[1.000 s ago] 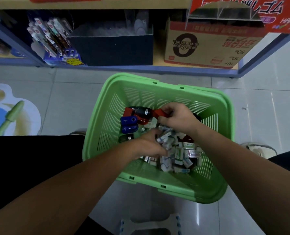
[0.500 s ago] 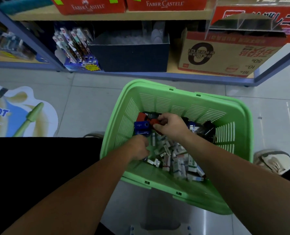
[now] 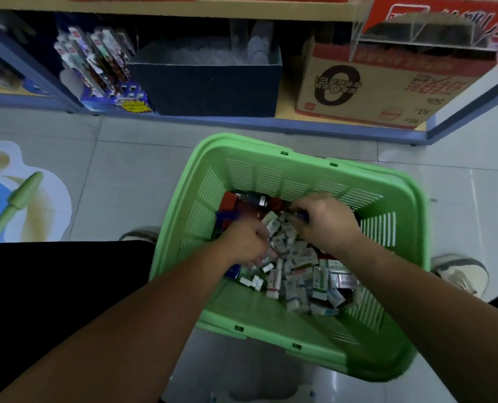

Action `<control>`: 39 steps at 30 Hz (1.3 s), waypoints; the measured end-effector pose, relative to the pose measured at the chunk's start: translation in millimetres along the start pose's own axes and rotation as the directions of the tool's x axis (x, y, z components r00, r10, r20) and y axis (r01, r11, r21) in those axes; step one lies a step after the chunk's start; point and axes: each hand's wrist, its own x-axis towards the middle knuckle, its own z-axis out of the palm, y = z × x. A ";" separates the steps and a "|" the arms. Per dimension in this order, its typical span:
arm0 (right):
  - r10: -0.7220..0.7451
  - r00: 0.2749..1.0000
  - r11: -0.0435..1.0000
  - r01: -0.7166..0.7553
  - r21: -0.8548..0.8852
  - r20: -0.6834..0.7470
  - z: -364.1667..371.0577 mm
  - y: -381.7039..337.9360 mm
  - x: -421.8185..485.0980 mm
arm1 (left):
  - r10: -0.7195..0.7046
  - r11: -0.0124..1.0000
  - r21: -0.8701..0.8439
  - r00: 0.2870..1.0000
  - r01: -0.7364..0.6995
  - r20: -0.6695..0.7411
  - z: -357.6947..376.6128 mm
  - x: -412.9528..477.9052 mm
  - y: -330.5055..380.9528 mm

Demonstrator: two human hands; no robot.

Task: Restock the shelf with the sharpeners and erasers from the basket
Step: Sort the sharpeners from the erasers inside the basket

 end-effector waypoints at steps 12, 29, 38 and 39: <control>0.297 0.869 0.945 -0.208 -0.252 0.397 -20.6 22.9 -26.1 | 0.389 0.721 0.682 0.886 -0.122 -0.253 -9.0 51.8 5.4; 0.164 0.909 0.619 -0.397 0.678 0.383 7.3 -57.0 8.0 | 0.304 0.798 0.601 0.894 -0.050 -0.329 -47.6 5.6 15.9; 0.037 0.999 0.998 -0.038 -0.041 -0.030 9.1 3.9 -10.0 | 0.415 0.780 0.569 0.896 -0.260 -0.159 -19.7 6.2 16.8; 0.080 0.997 0.997 -0.080 -0.010 0.016 8.7 12.9 -12.5 | 0.426 0.777 0.561 0.895 -0.287 -0.132 -14.4 14.0 21.1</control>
